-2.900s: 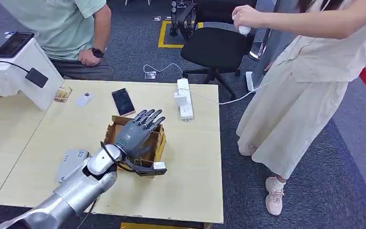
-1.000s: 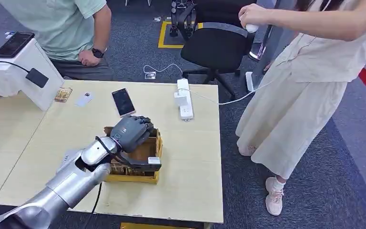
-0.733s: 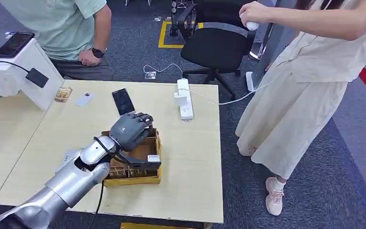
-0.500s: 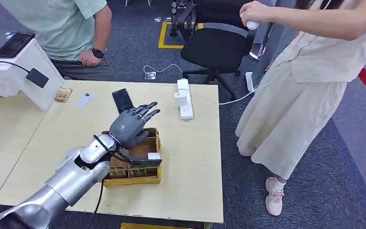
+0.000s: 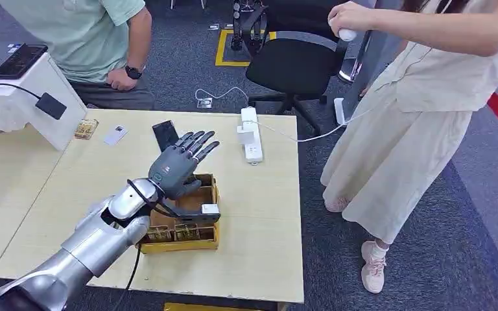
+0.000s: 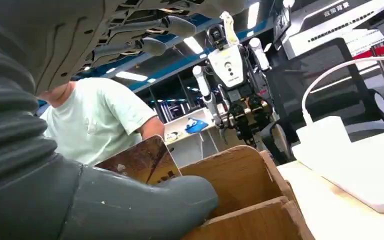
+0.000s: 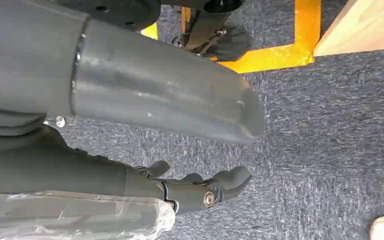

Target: Pass the card to the sensor for recognition and then transmit it.

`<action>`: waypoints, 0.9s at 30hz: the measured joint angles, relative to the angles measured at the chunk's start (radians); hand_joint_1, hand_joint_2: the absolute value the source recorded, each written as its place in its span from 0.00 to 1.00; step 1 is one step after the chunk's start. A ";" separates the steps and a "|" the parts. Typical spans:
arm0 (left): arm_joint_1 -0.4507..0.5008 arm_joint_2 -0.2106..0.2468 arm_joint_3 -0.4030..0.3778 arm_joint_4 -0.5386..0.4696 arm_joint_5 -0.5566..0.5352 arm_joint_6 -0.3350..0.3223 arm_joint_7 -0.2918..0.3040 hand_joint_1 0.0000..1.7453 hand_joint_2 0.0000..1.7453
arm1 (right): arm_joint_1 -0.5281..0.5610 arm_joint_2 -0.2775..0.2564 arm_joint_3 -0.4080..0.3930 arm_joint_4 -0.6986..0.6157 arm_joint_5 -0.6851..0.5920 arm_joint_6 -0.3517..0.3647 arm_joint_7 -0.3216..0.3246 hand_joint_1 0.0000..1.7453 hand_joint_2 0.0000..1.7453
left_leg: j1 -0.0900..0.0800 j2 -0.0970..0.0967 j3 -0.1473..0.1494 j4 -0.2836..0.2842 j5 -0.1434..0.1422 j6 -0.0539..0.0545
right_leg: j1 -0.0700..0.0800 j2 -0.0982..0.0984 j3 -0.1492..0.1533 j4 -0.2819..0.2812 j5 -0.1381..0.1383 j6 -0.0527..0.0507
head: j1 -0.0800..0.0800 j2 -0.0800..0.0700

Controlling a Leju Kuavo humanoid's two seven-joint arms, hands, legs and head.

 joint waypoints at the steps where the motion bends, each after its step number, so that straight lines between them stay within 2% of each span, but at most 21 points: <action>1: 0.000 0.000 0.000 0.000 -0.002 0.000 0.000 0.00 1.00 | 0.000 0.000 0.000 0.000 0.003 -0.001 0.001 0.00 0.00 | 0.000 0.000 0.000 0.000 0.000 0.000 | 0.000 0.000 0.000 0.000 0.000 0.000 | 0.000 0.000; 9: 0.000 0.003 0.000 -0.003 -0.008 0.001 0.000 0.00 1.00 | 0.001 -0.001 0.000 0.000 0.005 -0.008 0.003 0.00 0.00 | 0.000 0.000 0.000 0.000 0.000 0.000 | 0.000 0.000 0.000 0.000 0.000 0.000 | 0.000 0.000; 13: 0.000 0.021 -0.001 -0.015 -0.008 -0.001 0.000 0.00 1.00 | 0.001 -0.002 0.000 0.000 0.002 -0.008 0.001 0.00 0.00 | 0.000 0.000 0.000 0.000 0.000 0.000 | 0.000 0.000 0.000 0.000 0.000 0.000 | 0.000 0.000; 20: 0.016 0.095 -0.001 -0.074 -0.005 -0.005 0.021 0.00 1.00 | 0.001 -0.003 -0.006 0.000 -0.006 -0.009 -0.004 0.00 0.00 | 0.000 0.000 0.000 -0.001 0.000 0.000 | 0.000 0.001 0.000 0.001 0.000 0.000 | 0.000 0.000; 27: 0.099 0.207 0.049 -0.187 0.013 0.019 0.041 0.00 1.00 | 0.007 -0.006 -0.019 0.000 -0.010 -0.009 -0.004 0.00 0.00 | 0.000 0.001 -0.001 -0.001 0.000 0.000 | 0.000 0.001 -0.001 0.001 0.000 0.000 | 0.000 0.000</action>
